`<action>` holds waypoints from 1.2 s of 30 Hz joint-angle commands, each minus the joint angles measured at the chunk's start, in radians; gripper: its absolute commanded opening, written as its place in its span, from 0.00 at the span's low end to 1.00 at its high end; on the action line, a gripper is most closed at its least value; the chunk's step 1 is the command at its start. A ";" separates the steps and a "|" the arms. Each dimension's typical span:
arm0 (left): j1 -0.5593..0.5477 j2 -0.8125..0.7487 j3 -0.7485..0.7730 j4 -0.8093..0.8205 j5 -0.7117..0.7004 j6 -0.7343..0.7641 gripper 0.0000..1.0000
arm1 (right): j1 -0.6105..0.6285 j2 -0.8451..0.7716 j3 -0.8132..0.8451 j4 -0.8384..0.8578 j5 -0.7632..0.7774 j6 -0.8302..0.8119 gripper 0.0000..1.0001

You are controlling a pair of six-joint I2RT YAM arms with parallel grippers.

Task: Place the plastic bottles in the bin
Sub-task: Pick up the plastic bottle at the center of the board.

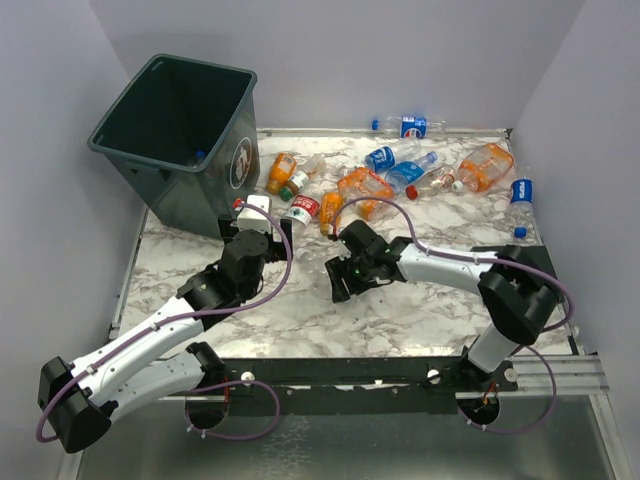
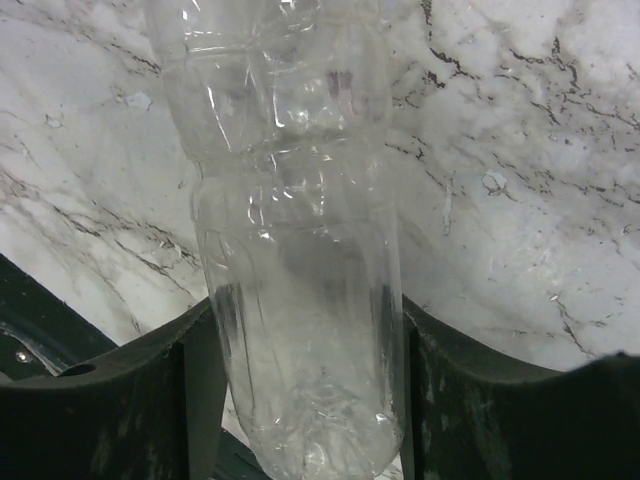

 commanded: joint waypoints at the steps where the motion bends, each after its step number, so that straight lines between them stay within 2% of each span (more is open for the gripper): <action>1: 0.005 0.004 -0.007 0.016 0.012 -0.004 0.99 | 0.019 -0.067 -0.051 0.085 -0.006 0.013 0.56; 4: 0.005 -0.001 -0.004 0.016 -0.017 -0.010 0.99 | 0.022 -0.177 -0.119 0.164 0.046 0.040 0.51; 8: 0.005 -0.018 0.047 0.021 0.004 -0.061 0.99 | 0.027 -0.469 -0.279 0.357 0.159 0.081 0.48; 11: 0.007 -0.031 0.090 0.089 0.143 -0.108 0.99 | 0.028 -0.677 -0.407 0.534 0.171 0.088 0.49; 14: 0.008 -0.017 0.095 0.265 0.361 -0.142 0.99 | 0.028 -0.787 -0.486 0.646 0.178 0.091 0.49; 18: 0.008 0.051 0.110 0.491 0.563 -0.240 0.99 | 0.029 -0.869 -0.570 0.788 0.180 0.120 0.48; 20: 0.008 0.101 0.145 0.526 0.585 -0.293 0.99 | 0.028 -0.908 -0.630 0.885 0.212 0.160 0.47; 23: 0.008 0.165 0.187 0.583 0.614 -0.356 0.99 | 0.027 -0.926 -0.680 1.042 0.156 0.191 0.48; 30: 0.008 0.306 0.306 0.640 0.858 -0.378 0.99 | 0.027 -0.916 -0.669 1.104 0.115 0.199 0.47; 34: 0.008 0.368 0.352 0.640 0.911 -0.418 0.99 | 0.027 -0.925 -0.657 1.087 0.103 0.186 0.47; 36: 0.009 0.381 0.365 0.640 0.925 -0.426 0.95 | 0.027 -0.936 -0.659 1.074 0.108 0.182 0.47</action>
